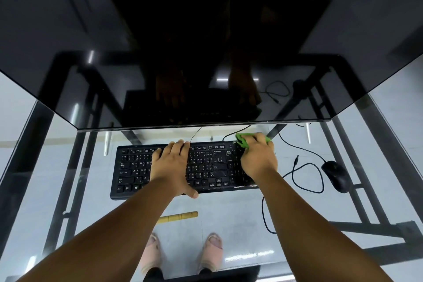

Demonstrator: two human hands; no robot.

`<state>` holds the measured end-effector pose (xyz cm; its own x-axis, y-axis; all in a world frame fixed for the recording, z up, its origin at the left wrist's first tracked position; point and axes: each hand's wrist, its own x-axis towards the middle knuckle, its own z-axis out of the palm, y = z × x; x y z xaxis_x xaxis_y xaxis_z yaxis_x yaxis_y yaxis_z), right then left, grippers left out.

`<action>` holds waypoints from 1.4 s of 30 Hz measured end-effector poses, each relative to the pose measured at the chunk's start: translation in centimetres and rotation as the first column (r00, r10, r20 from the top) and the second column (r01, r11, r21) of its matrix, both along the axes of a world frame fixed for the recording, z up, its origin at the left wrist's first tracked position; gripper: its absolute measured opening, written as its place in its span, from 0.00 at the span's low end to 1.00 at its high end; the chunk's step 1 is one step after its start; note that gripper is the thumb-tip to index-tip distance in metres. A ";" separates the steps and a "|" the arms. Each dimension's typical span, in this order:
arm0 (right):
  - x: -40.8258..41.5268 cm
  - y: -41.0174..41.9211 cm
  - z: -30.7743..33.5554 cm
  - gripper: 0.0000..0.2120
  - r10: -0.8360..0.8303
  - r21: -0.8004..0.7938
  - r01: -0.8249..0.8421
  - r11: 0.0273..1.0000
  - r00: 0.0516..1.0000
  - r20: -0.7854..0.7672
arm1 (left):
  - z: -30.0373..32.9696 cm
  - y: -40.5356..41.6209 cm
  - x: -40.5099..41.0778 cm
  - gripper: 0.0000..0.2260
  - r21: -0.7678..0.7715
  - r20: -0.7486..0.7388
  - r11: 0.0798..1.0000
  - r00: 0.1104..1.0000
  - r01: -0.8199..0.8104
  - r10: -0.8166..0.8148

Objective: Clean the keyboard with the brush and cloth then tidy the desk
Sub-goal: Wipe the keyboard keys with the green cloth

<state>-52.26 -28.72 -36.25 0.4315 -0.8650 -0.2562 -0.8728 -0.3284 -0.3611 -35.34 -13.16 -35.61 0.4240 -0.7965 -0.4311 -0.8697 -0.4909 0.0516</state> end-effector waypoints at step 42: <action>-3.5 -0.7 -1.6 0.25 0.082 -0.032 -0.080 0.996 0.994 0.074 | -0.9 -1.7 -3.8 0.63 -0.007 0.036 1.000 0.999 0.022 -0.022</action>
<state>-55.78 -29.44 -37.84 0.5174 -0.8330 -0.1959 -0.8138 -0.4082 -0.4136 -39.17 -14.90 -36.49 0.4213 -0.8088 -0.4102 -0.8817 -0.4712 0.0235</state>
